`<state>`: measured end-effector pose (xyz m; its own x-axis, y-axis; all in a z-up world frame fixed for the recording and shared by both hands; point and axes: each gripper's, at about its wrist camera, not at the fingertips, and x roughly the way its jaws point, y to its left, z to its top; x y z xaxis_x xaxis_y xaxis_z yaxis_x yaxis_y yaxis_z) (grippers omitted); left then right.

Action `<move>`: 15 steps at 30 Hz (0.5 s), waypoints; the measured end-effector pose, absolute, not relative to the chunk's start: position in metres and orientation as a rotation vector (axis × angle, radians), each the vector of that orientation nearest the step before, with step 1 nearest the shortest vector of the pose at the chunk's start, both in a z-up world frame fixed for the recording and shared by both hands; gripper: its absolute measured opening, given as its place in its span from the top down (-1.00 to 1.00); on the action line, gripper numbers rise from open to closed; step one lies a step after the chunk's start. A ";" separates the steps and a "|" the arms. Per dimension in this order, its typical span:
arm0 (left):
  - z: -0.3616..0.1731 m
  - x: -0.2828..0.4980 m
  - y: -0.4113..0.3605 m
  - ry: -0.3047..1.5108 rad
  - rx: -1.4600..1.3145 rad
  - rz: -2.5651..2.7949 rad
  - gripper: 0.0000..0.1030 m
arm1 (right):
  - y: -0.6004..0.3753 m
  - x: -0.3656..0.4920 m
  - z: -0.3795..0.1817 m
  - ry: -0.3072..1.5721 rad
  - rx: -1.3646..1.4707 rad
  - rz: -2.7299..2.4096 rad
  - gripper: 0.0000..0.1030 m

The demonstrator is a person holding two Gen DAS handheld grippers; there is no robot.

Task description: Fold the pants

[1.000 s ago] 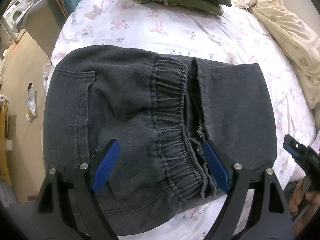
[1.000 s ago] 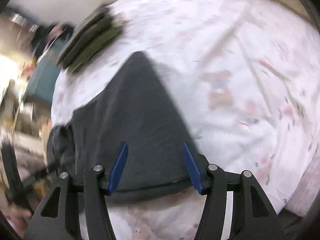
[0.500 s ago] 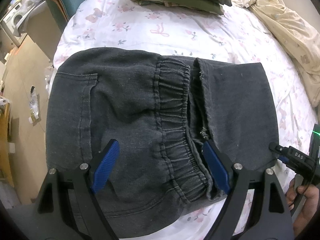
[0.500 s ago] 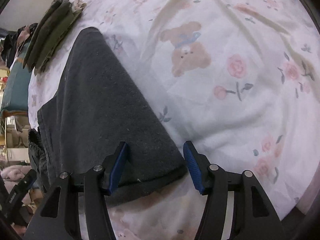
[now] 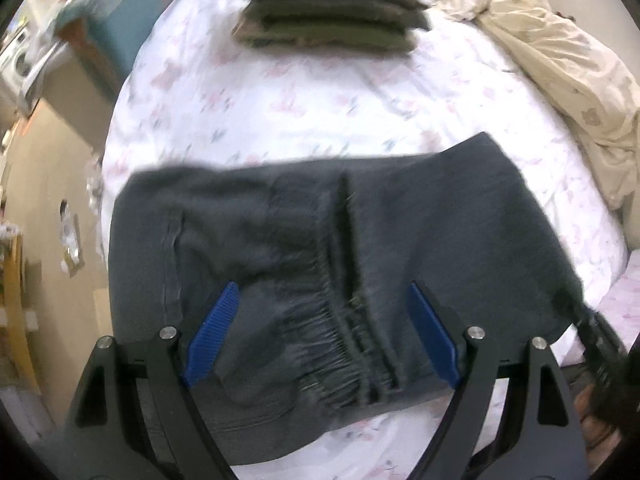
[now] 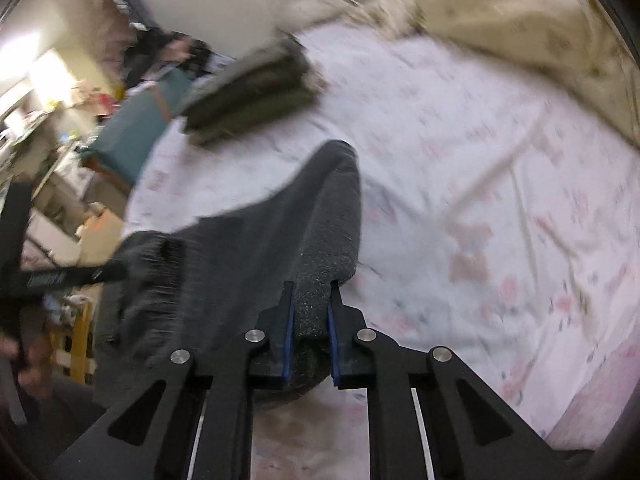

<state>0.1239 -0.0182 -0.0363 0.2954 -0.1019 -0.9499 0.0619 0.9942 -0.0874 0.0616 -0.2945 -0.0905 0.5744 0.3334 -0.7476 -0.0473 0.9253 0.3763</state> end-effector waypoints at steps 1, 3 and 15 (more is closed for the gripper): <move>-0.027 0.131 -0.029 1.260 -0.028 -0.125 -0.61 | -0.288 0.062 -0.084 0.915 0.324 0.253 0.74; -0.014 0.144 -0.048 1.254 -0.018 -0.150 -0.61 | -0.278 0.062 -0.075 0.888 0.328 0.294 0.74; -0.008 0.225 -0.162 1.380 0.076 -0.268 -0.46 | -0.252 0.053 -0.057 0.817 0.314 0.487 0.75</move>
<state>0.2246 -0.1620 -0.0078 0.1651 -0.1431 -0.9758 0.2322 0.9672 -0.1026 0.0527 -0.2523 -0.0568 0.5842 0.5275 -0.6168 -0.2914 0.8456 0.4472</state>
